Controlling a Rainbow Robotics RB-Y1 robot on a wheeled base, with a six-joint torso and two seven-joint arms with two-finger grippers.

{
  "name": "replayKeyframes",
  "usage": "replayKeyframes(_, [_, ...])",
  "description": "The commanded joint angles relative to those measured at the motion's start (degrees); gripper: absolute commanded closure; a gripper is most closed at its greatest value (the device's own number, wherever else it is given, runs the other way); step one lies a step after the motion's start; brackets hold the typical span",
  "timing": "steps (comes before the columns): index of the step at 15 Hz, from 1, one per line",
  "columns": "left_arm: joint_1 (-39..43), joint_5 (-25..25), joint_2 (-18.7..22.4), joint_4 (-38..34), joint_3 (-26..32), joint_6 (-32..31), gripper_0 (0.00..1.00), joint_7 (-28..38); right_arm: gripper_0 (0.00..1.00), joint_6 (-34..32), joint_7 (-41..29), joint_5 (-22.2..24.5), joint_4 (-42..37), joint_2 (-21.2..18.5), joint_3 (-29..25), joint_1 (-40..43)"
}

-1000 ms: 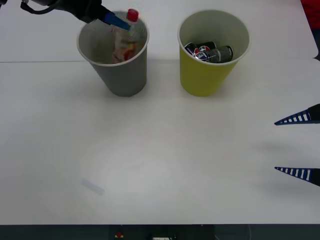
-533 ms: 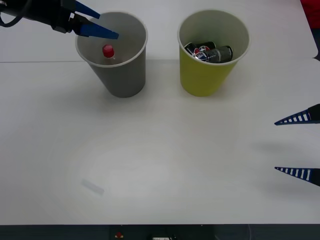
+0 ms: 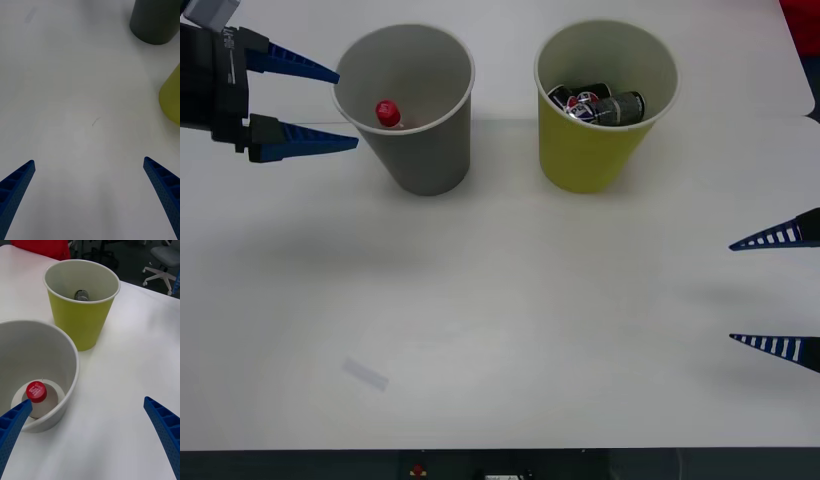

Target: Put the can into the green bin and the plastic bottle into the gray bin

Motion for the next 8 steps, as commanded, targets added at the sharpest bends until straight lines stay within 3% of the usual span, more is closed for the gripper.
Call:
replayKeyframes(1, [10.0,3.9,0.9,-2.2,5.8,-1.4,0.0,-7.3,0.0,0.0,0.0,0.0,0.0,0.0,0.0,0.0])
replayKeyframes(4, [19.4,5.9,0.9,-2.9,12.3,-5.4,0.0,-14.8,0.0,0.0,0.0,0.0,0.0,0.0,0.0,0.0])
replayKeyframes(8, [28.4,7.0,0.9,-3.2,16.8,-7.6,0.0,-23.1,0.0,0.0,0.0,0.0,0.0,0.0,0.0,0.0])
